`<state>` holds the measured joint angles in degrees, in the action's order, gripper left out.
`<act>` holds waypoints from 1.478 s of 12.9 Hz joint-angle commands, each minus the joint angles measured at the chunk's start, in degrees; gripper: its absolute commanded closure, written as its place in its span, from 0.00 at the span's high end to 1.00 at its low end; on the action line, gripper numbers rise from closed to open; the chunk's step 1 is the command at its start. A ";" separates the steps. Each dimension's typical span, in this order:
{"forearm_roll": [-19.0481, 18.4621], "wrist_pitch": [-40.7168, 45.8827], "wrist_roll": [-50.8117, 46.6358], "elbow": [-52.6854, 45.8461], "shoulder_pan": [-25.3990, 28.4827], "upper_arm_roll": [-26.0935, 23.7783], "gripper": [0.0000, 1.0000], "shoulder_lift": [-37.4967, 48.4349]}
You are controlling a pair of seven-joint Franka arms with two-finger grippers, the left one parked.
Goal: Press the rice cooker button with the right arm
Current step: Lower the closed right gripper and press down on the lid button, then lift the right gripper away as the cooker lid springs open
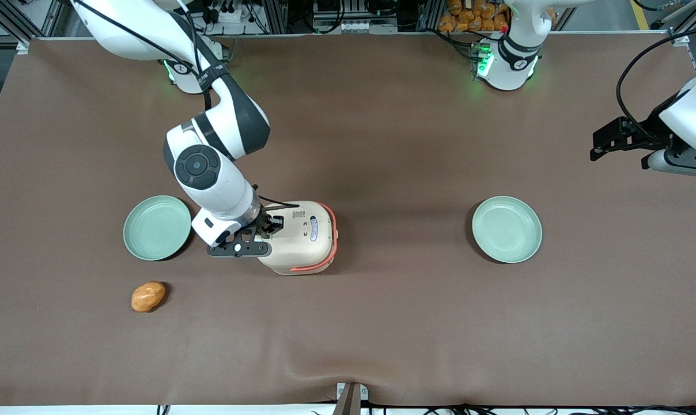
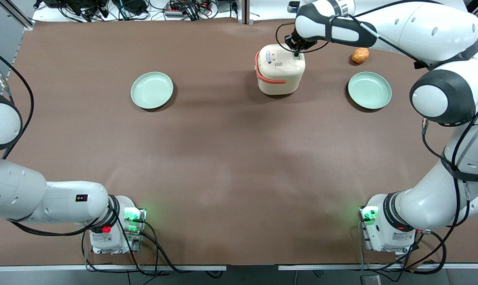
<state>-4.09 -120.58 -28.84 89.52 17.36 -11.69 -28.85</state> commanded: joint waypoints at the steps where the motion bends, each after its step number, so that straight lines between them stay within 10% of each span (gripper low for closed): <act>1: -3.91 -2.02 -1.66 1.70 0.13 0.00 0.00 -1.65; 10: 0.39 15.60 -1.13 -10.75 -2.24 -2.99 0.00 1.43; 11: 0.48 18.78 -1.04 -12.86 -2.50 -2.99 0.46 2.39; 13: 0.48 23.70 -0.60 -14.81 -3.73 -2.99 0.98 4.67; 19: 1.44 36.62 6.58 -14.81 -8.47 -1.33 1.00 14.07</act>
<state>-4.52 -87.37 -26.14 73.95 10.92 -13.29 -17.91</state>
